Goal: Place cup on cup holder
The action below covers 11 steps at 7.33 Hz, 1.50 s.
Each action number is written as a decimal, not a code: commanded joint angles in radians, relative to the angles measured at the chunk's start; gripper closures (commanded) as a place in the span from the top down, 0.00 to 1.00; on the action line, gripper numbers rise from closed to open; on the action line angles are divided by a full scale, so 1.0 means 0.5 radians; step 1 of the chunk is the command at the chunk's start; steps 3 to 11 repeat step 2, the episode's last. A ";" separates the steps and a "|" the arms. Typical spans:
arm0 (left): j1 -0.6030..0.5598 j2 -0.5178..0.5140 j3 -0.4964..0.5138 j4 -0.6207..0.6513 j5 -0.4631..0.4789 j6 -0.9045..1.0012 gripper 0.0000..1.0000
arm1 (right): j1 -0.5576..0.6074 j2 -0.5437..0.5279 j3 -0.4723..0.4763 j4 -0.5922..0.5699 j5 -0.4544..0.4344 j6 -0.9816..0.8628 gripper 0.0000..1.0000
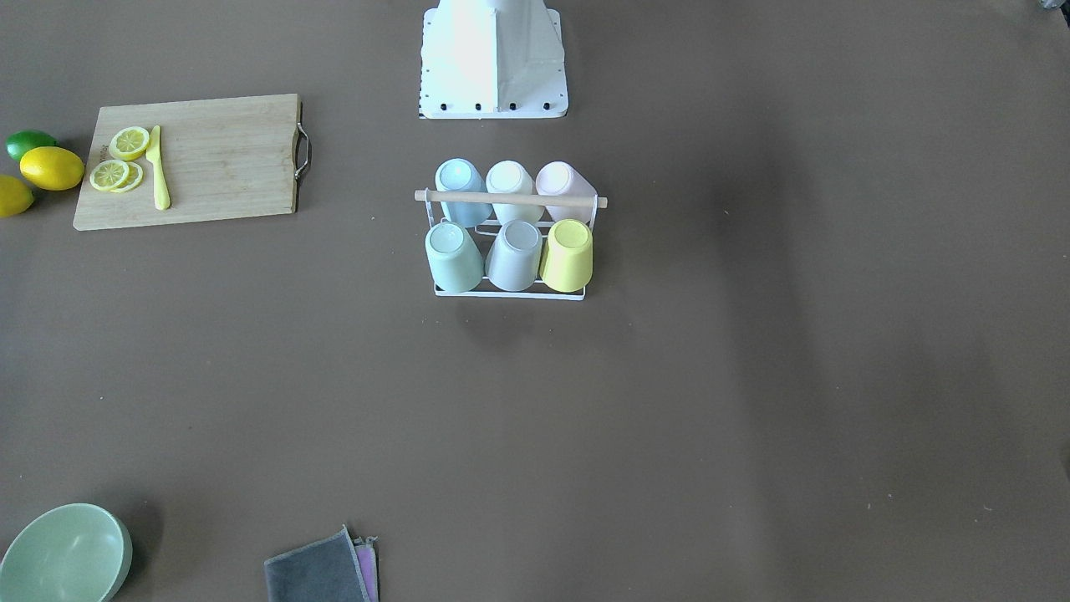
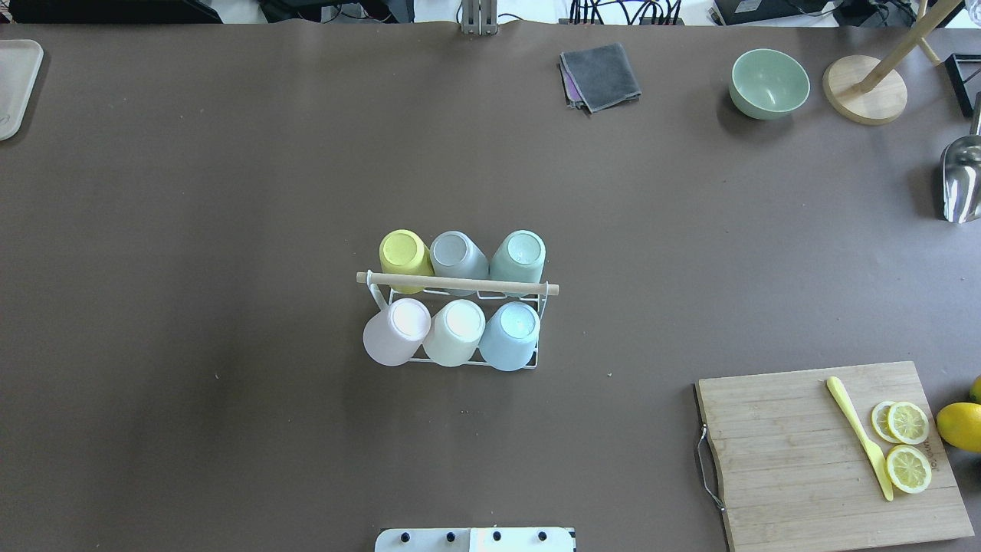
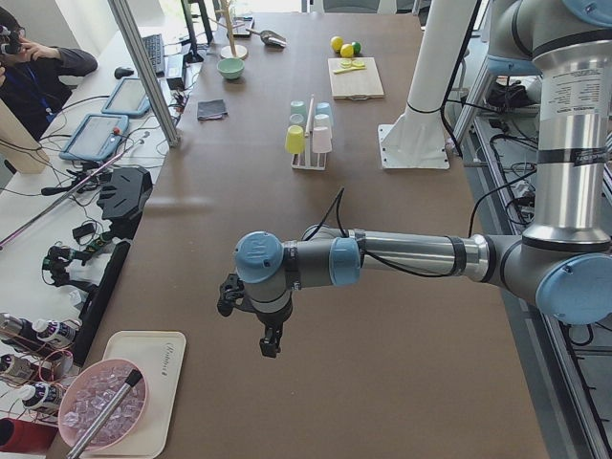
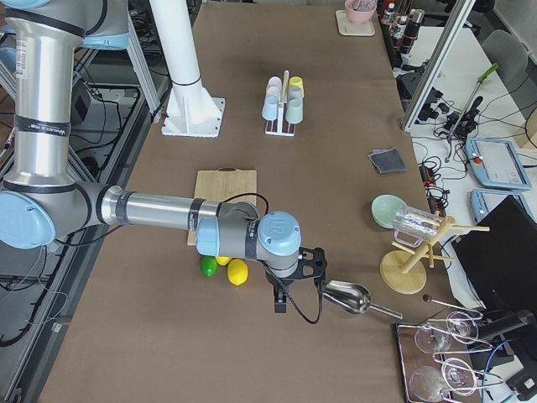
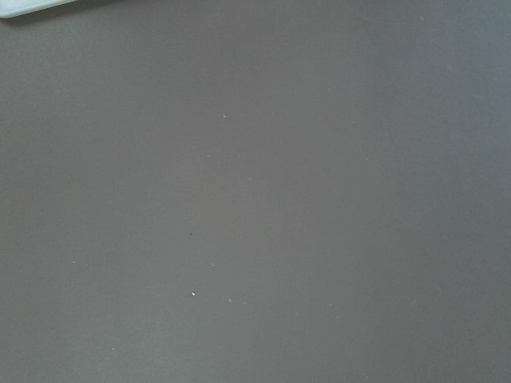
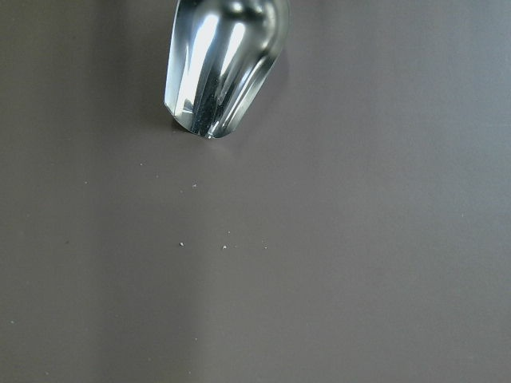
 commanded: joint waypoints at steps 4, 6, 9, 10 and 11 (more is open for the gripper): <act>0.000 -0.012 -0.026 -0.002 0.000 -0.162 0.98 | -0.012 -0.003 -0.009 -0.006 -0.031 -0.002 1.00; 0.000 -0.012 -0.026 -0.002 0.000 -0.162 0.98 | -0.012 -0.003 -0.009 -0.006 -0.031 -0.002 1.00; 0.000 -0.012 -0.026 -0.002 0.000 -0.162 0.98 | -0.012 -0.003 -0.009 -0.006 -0.031 -0.002 1.00; 0.000 -0.012 -0.026 -0.002 0.000 -0.162 0.98 | -0.012 -0.003 -0.009 -0.006 -0.031 -0.002 1.00; 0.000 -0.012 -0.026 -0.002 0.000 -0.162 0.98 | -0.012 -0.003 -0.009 -0.006 -0.031 -0.002 1.00</act>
